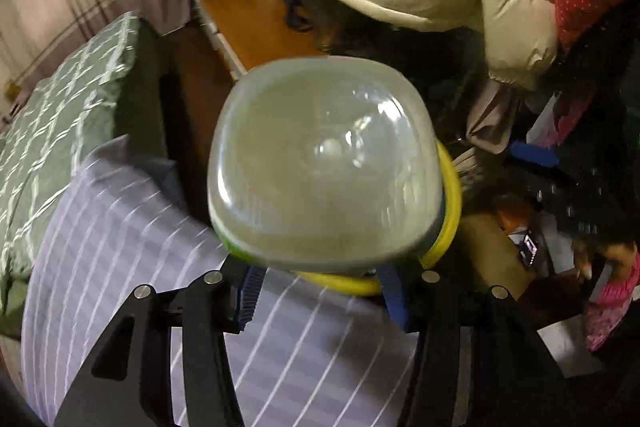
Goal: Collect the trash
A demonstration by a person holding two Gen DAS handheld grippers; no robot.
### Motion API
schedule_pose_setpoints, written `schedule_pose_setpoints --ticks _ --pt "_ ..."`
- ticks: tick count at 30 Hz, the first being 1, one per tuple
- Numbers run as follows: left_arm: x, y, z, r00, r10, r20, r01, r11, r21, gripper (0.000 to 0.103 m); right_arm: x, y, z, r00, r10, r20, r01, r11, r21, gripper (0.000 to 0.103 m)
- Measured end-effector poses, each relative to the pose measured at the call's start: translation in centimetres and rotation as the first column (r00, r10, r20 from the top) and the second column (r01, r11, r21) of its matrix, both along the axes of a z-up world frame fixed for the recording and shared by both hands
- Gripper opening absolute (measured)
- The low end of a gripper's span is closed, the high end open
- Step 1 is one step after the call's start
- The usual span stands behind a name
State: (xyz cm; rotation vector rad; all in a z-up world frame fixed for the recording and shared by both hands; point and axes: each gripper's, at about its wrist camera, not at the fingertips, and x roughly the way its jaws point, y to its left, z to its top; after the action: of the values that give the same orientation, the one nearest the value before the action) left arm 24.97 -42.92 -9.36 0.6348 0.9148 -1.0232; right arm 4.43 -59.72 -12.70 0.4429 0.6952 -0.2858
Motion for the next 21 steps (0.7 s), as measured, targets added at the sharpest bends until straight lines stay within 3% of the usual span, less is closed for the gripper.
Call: schedule_pose_setpoints --ticks 8,9,10,12,17,21 --pt "0.7 -7.1 -2.7 1.000 -0.020 0.017 0.019 1.000 0.011 0.051 -0.1 -0.9 -0.9 1.000 -0.007 -0.014 0.007 1.000 0.019 0.064" --pt "1.0 -7.5 -3.0 1.000 -0.015 0.019 0.014 1.000 0.016 0.053 -0.1 -0.9 -1.0 1.000 -0.007 -0.015 0.008 1.000 0.021 0.064" --pt "1.1 -8.1 -3.2 0.999 0.007 0.047 -0.008 1.000 0.019 0.070 0.1 -1.1 -1.0 1.000 -0.007 -0.015 0.007 1.000 0.023 0.064" --pt "1.2 -7.4 -3.2 0.995 0.032 0.096 -0.031 0.999 -0.008 0.086 0.0 -1.0 -0.9 1.000 -0.002 -0.015 0.003 1.000 0.025 0.064" --pt "0.6 -4.1 -1.3 0.980 0.131 0.152 -0.121 0.990 -0.070 0.094 0.1 0.2 -0.3 1.000 0.028 -0.015 -0.028 1.000 0.008 0.064" --pt "-1.2 1.9 1.2 0.948 0.264 0.179 -0.236 0.958 -0.165 0.098 0.5 2.1 0.5 0.998 0.070 -0.002 -0.070 0.997 -0.009 0.064"
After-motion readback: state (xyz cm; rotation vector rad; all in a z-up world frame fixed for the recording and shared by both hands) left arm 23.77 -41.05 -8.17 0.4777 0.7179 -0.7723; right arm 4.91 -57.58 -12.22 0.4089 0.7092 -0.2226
